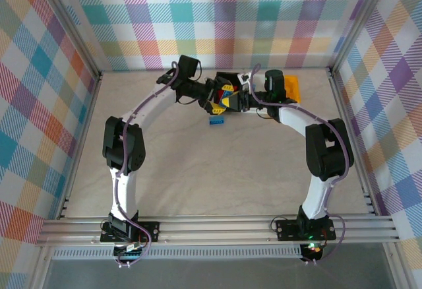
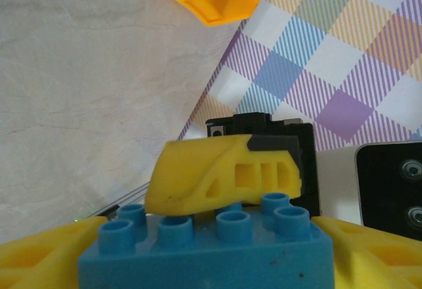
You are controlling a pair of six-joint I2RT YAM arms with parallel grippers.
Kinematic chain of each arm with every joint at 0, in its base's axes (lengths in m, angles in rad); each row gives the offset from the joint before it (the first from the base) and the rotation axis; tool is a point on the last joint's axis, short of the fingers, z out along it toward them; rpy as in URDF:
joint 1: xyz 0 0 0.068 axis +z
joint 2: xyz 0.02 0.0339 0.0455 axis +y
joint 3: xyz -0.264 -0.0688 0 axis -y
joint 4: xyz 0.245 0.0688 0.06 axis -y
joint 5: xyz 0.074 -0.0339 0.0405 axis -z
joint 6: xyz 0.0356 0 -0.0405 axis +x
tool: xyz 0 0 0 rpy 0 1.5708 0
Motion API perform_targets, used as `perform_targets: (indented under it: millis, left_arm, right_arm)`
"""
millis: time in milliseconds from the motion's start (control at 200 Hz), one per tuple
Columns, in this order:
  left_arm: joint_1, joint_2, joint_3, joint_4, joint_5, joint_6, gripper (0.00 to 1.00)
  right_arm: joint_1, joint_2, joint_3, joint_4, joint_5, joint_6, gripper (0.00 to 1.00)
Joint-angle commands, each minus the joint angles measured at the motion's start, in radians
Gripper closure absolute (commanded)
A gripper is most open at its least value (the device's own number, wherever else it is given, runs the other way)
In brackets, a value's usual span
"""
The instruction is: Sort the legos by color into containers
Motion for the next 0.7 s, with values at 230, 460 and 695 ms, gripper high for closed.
perform_targets:
  millis: [230,460,695]
  left_arm:
    - [0.009,-0.045,0.003,-0.043,0.007,0.034,0.05]
    - [0.049,-0.09,0.024,-0.239,-0.08,0.21,0.0]
    - [0.101,-0.142,-0.005,-0.386,-0.207,0.385,0.0]
  right_arm:
    - [-0.003,-0.037,-0.021,-0.036,-0.016,-0.046,0.88]
    - [-0.07,-0.039,0.022,-0.261,0.142,-0.111,0.86]
    - [-0.145,0.049,0.21,-0.53,0.381,-0.193,0.84]
